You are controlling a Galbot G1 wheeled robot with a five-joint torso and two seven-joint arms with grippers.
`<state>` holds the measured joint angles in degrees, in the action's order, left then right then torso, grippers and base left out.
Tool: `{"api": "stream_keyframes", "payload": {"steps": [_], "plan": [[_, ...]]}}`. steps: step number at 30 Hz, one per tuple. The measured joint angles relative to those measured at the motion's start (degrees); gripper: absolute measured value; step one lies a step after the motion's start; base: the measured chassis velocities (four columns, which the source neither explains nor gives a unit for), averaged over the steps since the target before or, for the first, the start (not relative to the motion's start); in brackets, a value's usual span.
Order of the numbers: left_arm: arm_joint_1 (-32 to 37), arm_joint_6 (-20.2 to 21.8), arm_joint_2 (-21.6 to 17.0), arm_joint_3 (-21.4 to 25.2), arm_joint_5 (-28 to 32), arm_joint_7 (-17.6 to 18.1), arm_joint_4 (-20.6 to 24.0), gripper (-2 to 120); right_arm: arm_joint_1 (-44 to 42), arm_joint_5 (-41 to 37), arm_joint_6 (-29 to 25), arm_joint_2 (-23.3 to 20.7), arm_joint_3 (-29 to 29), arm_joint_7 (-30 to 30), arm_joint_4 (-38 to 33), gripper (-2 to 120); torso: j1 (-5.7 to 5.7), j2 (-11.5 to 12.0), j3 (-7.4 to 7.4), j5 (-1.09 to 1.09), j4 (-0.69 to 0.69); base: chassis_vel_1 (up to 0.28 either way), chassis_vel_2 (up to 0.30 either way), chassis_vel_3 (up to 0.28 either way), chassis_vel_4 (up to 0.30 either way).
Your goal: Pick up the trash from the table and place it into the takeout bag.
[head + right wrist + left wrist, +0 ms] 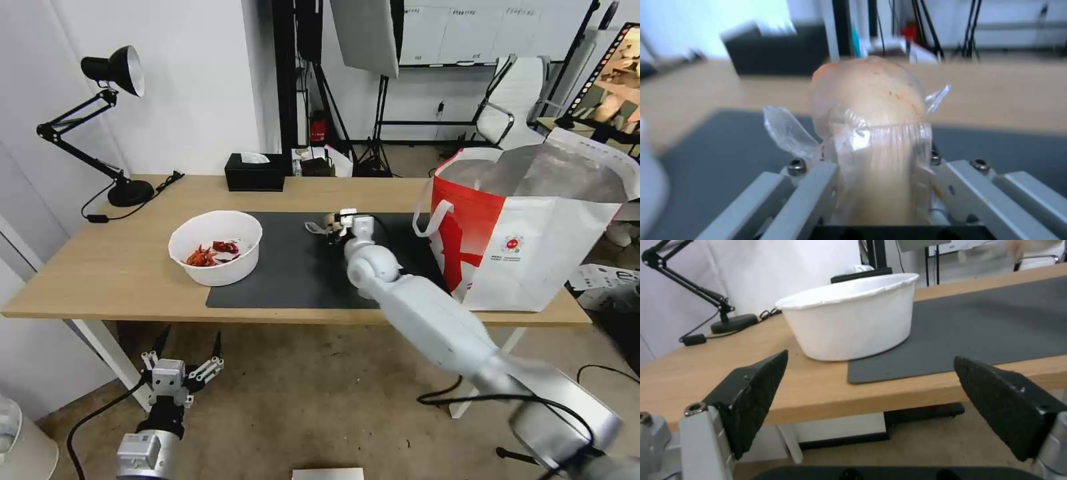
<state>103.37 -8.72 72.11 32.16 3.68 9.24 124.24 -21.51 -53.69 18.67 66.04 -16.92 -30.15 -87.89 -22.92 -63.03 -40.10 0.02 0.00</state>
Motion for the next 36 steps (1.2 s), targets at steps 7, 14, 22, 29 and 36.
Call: {"api": "stream_keyframes", "payload": {"steps": [7,14,22,29,36], "plan": [[0.6,0.2,0.9,-0.5,-1.3,0.0,0.9,100,-0.9,1.4,0.5,-12.3,5.0,-2.3,-18.7,9,0.01,0.0,0.0,0.0,0.0,0.0,0.0,0.0,0.0],[0.9,0.2,1.1,-0.7,-1.7,-0.1,1.0,100,0.1,7.2,6.4,-21.0,9.9,-14.1,-22.5,8,0.01,0.0,0.0,0.0,-0.02,0.0,0.0,0.0,0.0],[1.2,0.1,1.6,-1.2,-2.4,-0.2,1.2,100,0.5,-1.1,10.3,-24.7,11.9,-23.5,-22.0,8,0.0,0.0,0.0,0.0,0.0,0.0,0.0,0.0,0.0],[1.6,0.0,1.6,-1.2,-2.5,-0.2,1.6,100,0.5,-6.3,14.8,-25.0,12.1,-25.8,-22.4,30,0.0,0.0,0.0,-0.02,0.0,0.0,0.0,0.0,0.0],[1.8,-0.2,1.5,-1.1,-2.5,-0.2,2.2,100,0.9,-6.3,14.9,-25.7,12.1,-25.8,-22.6,57,0.0,0.0,0.0,-0.02,0.0,0.0,0.0,0.0,0.0]]}}
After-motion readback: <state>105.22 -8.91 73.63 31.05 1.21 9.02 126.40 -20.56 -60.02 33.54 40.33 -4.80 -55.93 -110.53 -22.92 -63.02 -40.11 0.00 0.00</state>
